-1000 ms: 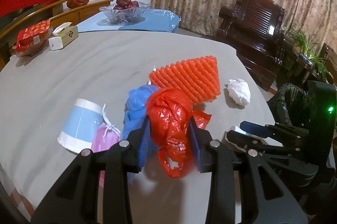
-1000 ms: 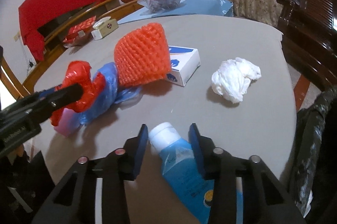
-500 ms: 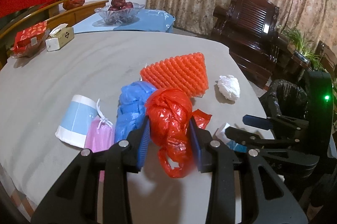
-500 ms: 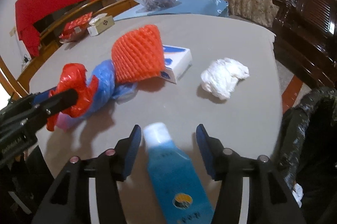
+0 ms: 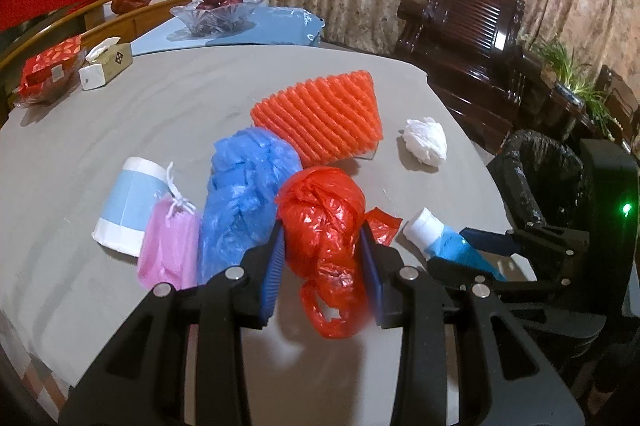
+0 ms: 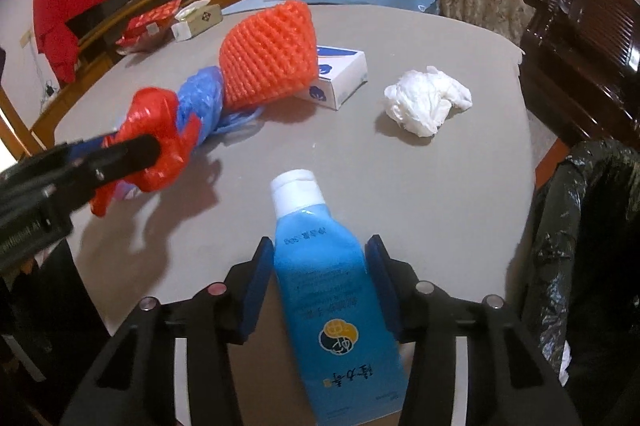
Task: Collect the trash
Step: 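Grasp the blue lotion bottle with the right gripper while the left holds the red bag, then lift the blue bottle with the right gripper while the left holds the red bag, then carry red bag and blue bottle over the bin and open both grippers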
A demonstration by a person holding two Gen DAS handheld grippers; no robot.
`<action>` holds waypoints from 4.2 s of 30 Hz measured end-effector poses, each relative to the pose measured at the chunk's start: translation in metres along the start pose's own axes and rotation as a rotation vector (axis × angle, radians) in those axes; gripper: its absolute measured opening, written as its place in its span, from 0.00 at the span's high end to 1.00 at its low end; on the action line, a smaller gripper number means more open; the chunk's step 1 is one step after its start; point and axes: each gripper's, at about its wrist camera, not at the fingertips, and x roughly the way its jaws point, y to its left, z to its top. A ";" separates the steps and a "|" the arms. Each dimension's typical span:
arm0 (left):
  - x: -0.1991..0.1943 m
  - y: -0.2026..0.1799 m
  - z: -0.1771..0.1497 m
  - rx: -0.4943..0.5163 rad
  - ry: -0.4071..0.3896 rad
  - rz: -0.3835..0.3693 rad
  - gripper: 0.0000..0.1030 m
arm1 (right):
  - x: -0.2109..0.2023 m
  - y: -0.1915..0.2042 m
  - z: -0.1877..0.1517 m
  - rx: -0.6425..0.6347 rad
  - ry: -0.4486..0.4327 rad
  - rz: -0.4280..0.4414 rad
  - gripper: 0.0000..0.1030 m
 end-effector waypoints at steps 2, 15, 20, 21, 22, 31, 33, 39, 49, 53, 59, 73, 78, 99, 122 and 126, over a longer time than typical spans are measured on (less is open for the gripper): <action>0.001 0.000 -0.003 -0.001 0.007 0.000 0.66 | -0.002 0.000 -0.001 0.019 -0.006 -0.007 0.54; 0.001 0.004 -0.010 -0.010 0.015 0.006 0.66 | -0.016 -0.006 0.005 0.073 -0.024 0.018 0.79; -0.001 0.003 -0.012 -0.006 0.019 0.003 0.66 | -0.017 -0.001 -0.001 0.058 -0.004 0.015 0.61; -0.001 0.001 -0.014 0.000 0.023 0.001 0.66 | -0.017 0.001 -0.004 0.055 0.001 0.014 0.60; -0.002 0.001 -0.015 0.002 0.025 0.001 0.66 | -0.017 0.001 -0.006 0.055 0.006 0.014 0.59; 0.003 0.004 -0.024 0.004 0.060 0.006 0.66 | -0.013 0.002 -0.018 0.053 0.029 -0.007 0.78; 0.003 0.004 -0.024 0.005 0.057 0.007 0.65 | -0.014 0.005 -0.017 0.053 0.032 0.016 0.84; 0.002 0.008 -0.026 -0.005 0.060 0.010 0.65 | -0.021 0.018 -0.012 0.026 0.011 0.036 0.84; -0.005 0.017 -0.027 -0.023 0.052 0.014 0.64 | -0.024 0.036 0.001 0.017 -0.010 0.080 0.84; -0.006 0.020 -0.027 -0.032 0.050 0.014 0.64 | -0.013 0.041 0.002 0.014 0.017 0.061 0.84; -0.004 0.026 -0.027 -0.048 0.053 0.011 0.64 | 0.000 0.044 0.012 0.022 0.018 0.058 0.81; -0.012 0.024 -0.021 -0.052 0.024 0.014 0.64 | -0.022 0.042 0.020 -0.030 -0.039 0.047 0.98; -0.022 0.013 -0.009 -0.035 -0.009 -0.010 0.64 | -0.047 0.036 0.022 -0.025 -0.086 0.035 0.98; -0.032 -0.109 0.045 0.108 -0.139 -0.180 0.64 | -0.161 -0.066 0.009 0.154 -0.310 -0.151 0.98; 0.062 -0.274 0.040 0.266 -0.009 -0.406 0.58 | -0.166 -0.203 -0.072 0.391 -0.233 -0.354 0.98; 0.071 -0.272 0.041 0.247 0.008 -0.424 0.37 | -0.158 -0.213 -0.080 0.405 -0.205 -0.409 0.80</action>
